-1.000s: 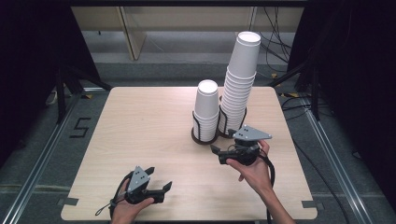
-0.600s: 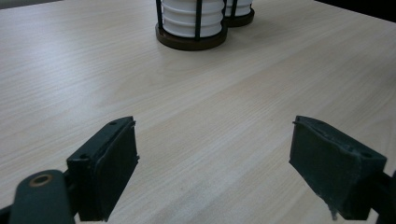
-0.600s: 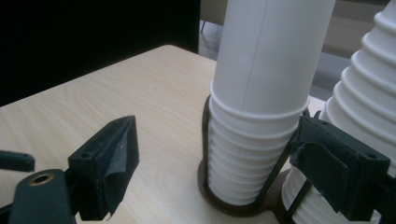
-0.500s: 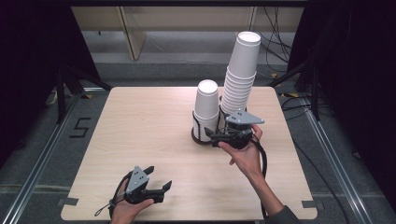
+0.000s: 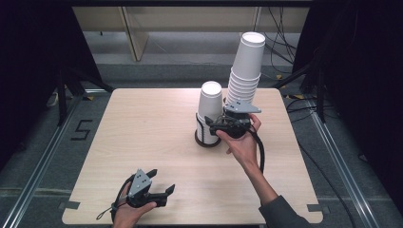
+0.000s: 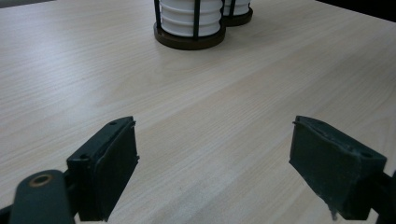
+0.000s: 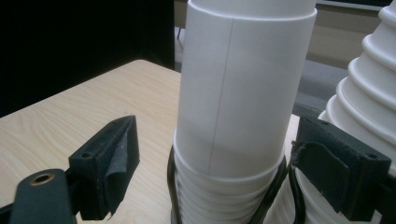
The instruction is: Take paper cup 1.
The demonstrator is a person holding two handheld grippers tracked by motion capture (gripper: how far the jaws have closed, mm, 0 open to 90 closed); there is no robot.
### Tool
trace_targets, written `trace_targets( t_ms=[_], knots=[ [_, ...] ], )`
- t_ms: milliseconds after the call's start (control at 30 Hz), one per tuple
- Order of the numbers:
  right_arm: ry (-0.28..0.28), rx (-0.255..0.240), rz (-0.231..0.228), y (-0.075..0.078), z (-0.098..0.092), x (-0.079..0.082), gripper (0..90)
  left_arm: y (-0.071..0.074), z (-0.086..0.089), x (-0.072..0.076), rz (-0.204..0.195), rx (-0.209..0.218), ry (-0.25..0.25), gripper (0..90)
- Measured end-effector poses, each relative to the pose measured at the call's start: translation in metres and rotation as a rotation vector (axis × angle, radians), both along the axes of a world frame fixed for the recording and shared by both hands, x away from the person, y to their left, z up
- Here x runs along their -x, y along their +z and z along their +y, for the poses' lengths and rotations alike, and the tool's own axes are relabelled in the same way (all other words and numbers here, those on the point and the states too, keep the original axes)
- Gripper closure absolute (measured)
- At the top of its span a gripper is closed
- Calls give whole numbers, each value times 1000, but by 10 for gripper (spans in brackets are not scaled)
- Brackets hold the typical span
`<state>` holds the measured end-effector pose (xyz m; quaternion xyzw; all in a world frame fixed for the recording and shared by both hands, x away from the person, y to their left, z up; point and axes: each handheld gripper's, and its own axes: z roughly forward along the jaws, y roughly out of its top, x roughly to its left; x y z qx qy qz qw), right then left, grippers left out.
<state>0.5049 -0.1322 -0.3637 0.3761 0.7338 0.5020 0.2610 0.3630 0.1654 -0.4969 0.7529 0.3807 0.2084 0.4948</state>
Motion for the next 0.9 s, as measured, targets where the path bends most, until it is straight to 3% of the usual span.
trace_targets(
  t_ms=[33, 67, 333, 467, 567, 733, 900],
  knots=[
    [-2, 3, 11, 0, 1, -2, 153, 0, 0, 0, 0, 2, 0, 145],
    [4, 16, -7, 1, 1, -4, 153, 0, 0, 0, 1, -4, -2, 145],
    [-56, -12, 12, 6, 11, -16, 154, 0, 0, 0, 2, -5, 3, 144],
    [-81, 9, -1, 10, 17, -24, 154, 0, 0, 0, 2, 1, 4, 144],
    [-100, 2, 21, 12, 20, -27, 154, 0, 0, 0, 5, -3, 2, 145],
    [-104, 17, 7, 13, 23, -32, 154, 0, -1, 0, 4, -5, 1, 145],
    [-123, 19, 26, 11, 29, -35, 150, 0, -1, 0, 6, -8, 1, 145]
  ],
)
